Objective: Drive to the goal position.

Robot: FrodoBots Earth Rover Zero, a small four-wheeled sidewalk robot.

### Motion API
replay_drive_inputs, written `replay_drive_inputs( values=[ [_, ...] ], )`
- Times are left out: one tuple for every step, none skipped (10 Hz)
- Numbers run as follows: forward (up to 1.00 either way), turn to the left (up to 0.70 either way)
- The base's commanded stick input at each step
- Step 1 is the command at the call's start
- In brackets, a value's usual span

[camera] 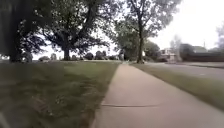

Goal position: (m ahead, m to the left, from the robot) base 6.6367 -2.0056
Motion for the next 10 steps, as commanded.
replay_drive_inputs(
  values=[
    [0.0, 0.0],
    [0.0, 0.0],
    [0.0, 0.0],
    [0.0, 0.0],
    [0.85, 0.0],
    [0.85, -0.34],
    [0.85, -0.34],
    [0.85, -0.34],
    [0.85, -0.26],
    [0.85, -0.16]
  ],
)
